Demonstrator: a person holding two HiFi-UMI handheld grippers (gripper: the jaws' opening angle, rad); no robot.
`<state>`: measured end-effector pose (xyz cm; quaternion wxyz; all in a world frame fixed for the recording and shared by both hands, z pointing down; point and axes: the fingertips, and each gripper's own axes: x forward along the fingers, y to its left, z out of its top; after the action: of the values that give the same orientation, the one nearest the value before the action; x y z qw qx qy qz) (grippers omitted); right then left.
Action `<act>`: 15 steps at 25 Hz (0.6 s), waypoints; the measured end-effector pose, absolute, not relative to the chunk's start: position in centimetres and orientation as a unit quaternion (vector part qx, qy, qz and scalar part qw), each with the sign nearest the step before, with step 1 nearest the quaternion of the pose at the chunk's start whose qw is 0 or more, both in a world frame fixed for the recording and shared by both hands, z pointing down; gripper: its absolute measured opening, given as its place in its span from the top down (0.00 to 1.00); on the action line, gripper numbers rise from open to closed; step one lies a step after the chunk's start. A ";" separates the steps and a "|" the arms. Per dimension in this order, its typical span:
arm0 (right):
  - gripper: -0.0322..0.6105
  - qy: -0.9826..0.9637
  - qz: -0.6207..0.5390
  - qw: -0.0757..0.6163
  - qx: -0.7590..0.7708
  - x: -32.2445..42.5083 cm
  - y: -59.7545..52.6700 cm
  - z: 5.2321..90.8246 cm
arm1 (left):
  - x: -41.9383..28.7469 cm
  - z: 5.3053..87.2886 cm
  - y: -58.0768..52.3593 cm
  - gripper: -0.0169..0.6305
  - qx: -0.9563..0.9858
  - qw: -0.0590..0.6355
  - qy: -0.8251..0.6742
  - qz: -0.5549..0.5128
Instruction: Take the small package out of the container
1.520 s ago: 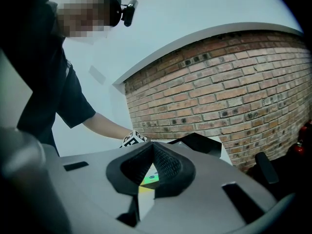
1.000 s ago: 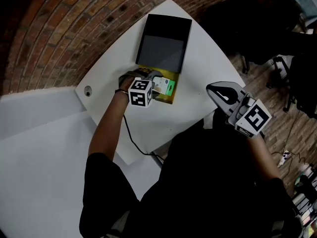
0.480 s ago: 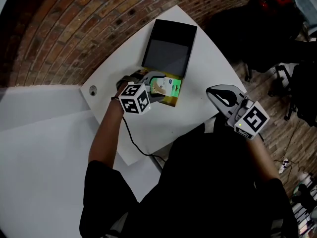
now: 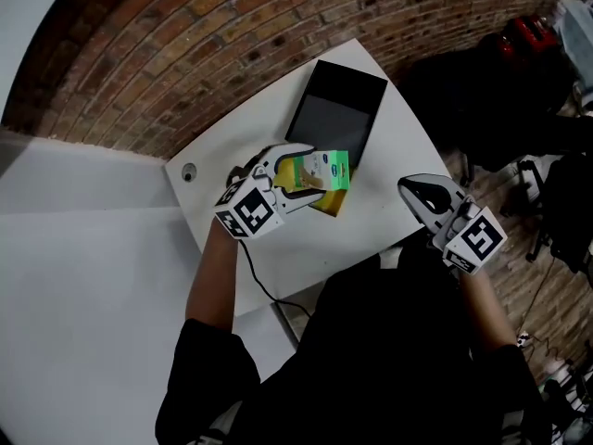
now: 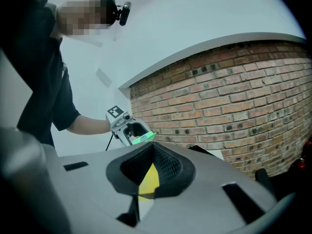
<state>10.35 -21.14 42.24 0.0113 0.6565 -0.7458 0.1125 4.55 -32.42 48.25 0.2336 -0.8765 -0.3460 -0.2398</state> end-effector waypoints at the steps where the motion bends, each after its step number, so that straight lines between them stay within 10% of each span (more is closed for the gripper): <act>1: 0.94 -0.746 0.109 0.012 0.656 10.4 -21.3 41.9 | 4.5 47.4 -32.4 0.47 -0.883 0.230 -0.339 -0.230; 15: 0.94 -0.752 0.053 0.016 0.657 9.8 -21.8 36.2 | 1.8 35.4 -32.7 0.47 -0.957 0.159 -0.237 -0.058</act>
<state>9.83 -21.79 36.24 0.0157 0.6571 -0.7517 0.0530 1.77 -32.70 35.39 0.1586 -0.9568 -0.2369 -0.0580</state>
